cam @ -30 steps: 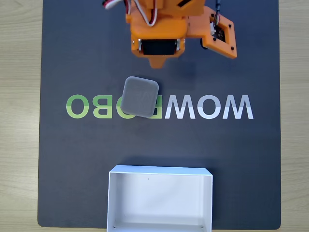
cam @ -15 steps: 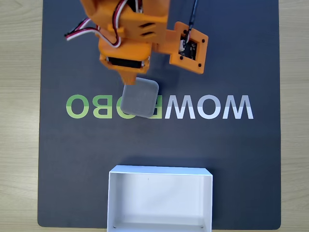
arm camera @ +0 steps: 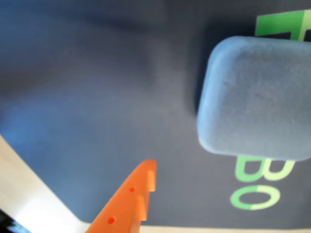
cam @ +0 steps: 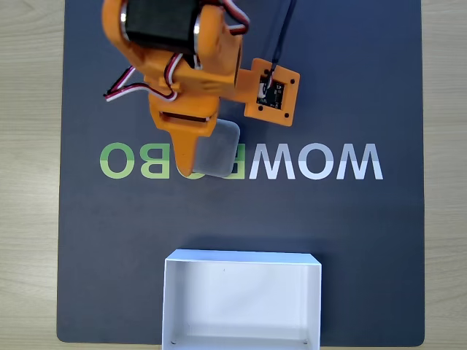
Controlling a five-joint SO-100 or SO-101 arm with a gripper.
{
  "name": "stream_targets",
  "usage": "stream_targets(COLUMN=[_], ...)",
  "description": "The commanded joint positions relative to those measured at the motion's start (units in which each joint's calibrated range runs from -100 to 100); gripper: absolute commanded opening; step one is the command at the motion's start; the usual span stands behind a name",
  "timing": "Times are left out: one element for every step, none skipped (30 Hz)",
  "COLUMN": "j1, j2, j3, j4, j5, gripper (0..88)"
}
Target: Grab the usb to bin
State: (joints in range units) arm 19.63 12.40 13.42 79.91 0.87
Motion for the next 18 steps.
stream_targets(j1=[0.5, 0.5, 0.4, 0.4, 0.3, 0.2, 0.2, 0.1, 0.1, 0.1, 0.1, 0.1, 0.0, 0.0, 0.0, 0.0, 0.0, 0.0], j2=[1.0, 1.6, 2.1, 2.7, 3.2, 3.8, 4.4, 5.0, 5.6, 6.2, 6.9, 7.5, 8.1, 8.8, 9.4, 10.2, 11.0, 11.8], j3=[-2.9, -2.9, -2.9, -2.9, -2.9, -2.9, -2.9, -2.9, -3.0, -3.0, -3.2, -3.5, -4.0, -4.7, -5.5, -6.5, -7.4, -8.3], j4=[-2.3, -3.0, -3.6, -4.0, -4.4, -4.4, -4.4, -4.4, -4.4, -4.4, -4.4, -4.4, -4.4, -4.4, -4.4, -4.4, -4.4, -4.4], j5=[1.9, 2.1, 2.3, 2.6, 2.6, 2.6, 2.6, 2.6, 2.6, 2.6, 2.6, 2.6, 2.6, 2.6, 2.6, 2.5, 2.5, 2.5], gripper=[44.7, 44.7, 44.7, 44.6, 44.6, 44.6, 44.6, 44.6, 44.6, 44.6, 44.6, 44.6, 44.6, 44.6, 44.6, 44.6, 44.6, 44.6])
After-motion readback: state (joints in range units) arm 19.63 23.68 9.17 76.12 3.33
